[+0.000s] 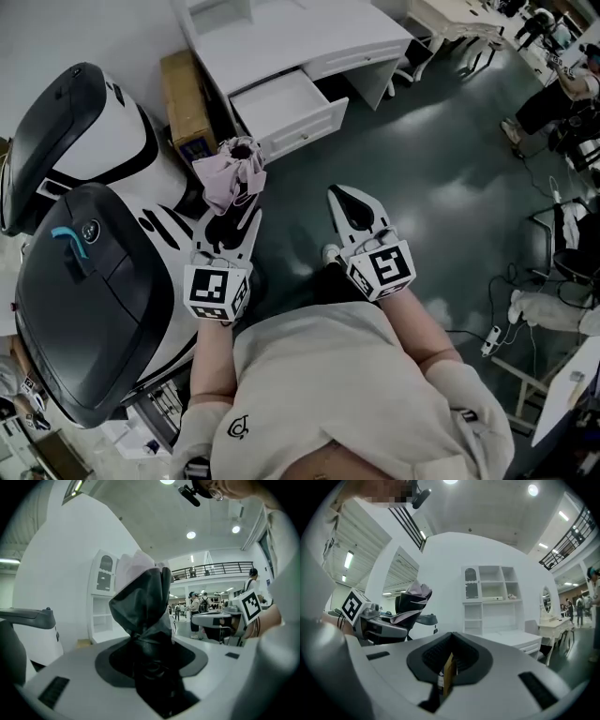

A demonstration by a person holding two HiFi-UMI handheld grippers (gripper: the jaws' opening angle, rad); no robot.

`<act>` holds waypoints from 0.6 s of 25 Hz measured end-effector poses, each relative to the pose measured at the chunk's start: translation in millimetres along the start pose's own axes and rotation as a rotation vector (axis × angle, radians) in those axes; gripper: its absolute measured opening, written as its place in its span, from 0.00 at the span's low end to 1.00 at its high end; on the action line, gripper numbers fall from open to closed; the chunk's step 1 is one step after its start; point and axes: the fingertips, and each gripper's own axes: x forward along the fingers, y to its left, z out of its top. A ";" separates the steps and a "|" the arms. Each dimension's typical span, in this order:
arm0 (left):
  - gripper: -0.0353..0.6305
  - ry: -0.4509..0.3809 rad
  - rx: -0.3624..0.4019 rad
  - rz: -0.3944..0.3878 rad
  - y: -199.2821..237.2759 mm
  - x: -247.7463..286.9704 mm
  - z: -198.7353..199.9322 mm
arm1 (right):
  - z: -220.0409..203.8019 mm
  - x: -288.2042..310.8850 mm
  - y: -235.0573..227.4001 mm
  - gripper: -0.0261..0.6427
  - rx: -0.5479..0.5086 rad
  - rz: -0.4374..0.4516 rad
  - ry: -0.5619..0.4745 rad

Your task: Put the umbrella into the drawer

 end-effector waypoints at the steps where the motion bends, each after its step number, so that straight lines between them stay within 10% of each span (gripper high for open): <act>1: 0.38 0.009 -0.002 0.013 -1.6 16.8 1.8 | 0.0 7.9 -17.0 0.05 0.002 0.015 0.003; 15: 0.38 0.089 -0.045 0.149 2.3 198.3 15.3 | -19.7 101.7 -203.5 0.05 0.029 0.139 0.064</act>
